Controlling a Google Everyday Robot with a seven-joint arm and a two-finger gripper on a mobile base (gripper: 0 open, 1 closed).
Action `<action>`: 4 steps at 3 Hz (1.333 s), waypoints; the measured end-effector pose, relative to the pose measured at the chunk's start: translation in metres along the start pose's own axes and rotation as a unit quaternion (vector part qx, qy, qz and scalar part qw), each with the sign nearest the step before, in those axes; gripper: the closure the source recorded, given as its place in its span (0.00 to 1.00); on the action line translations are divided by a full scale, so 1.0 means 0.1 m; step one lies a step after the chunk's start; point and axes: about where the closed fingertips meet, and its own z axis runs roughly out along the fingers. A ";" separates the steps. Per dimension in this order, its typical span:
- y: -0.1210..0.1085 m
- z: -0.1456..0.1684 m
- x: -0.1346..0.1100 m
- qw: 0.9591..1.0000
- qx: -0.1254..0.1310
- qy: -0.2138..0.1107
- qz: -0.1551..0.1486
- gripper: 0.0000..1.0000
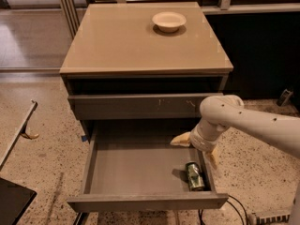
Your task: Pick green can from middle drawer and place on counter
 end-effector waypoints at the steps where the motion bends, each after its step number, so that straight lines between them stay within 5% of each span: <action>1: 0.00 0.00 0.00 1.000 0.000 0.000 0.000 0.00; 4: -0.18 0.46 -0.13 0.994 -0.031 -0.016 -0.103 0.00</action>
Offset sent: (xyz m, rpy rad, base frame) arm -0.0007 0.0105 -0.0008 -0.0332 -0.0261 0.0982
